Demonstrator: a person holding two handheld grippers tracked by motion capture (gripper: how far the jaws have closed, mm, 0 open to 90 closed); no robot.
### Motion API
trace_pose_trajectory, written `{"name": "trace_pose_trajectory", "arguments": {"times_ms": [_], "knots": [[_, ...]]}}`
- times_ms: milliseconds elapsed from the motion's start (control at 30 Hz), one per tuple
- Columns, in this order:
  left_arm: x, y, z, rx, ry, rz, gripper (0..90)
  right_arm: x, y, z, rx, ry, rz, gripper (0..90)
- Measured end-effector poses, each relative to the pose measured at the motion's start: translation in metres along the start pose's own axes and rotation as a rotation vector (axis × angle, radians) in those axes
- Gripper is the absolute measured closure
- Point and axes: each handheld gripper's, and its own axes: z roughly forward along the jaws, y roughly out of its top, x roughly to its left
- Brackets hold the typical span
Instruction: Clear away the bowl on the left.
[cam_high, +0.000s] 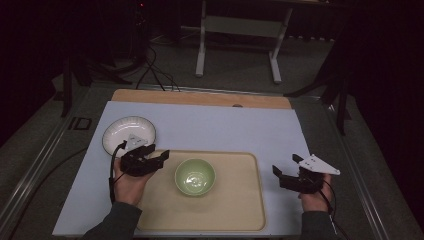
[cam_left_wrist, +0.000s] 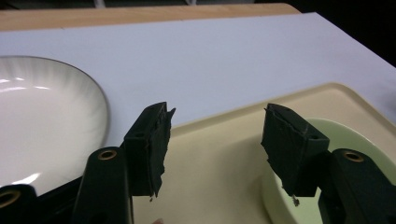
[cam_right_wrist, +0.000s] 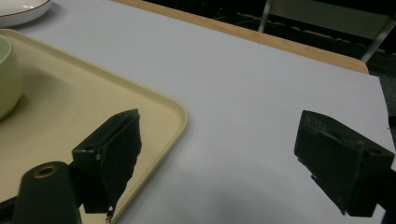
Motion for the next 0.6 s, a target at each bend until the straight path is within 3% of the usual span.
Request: {"name": "trace_pose_trajectory", "arguments": {"times_ms": [333, 600], "knots": [[0.024, 0.004, -0.023, -0.071, 0.063, 0.001, 39.2, 0.000, 0.000, 0.000, -0.002, -0.003, 0.002, 14.2], [0.045, 0.001, -0.040, -0.113, 0.115, -0.022, 38.5, -0.001, 0.000, -0.001, -0.005, -0.004, 0.004, 14.2]]}}
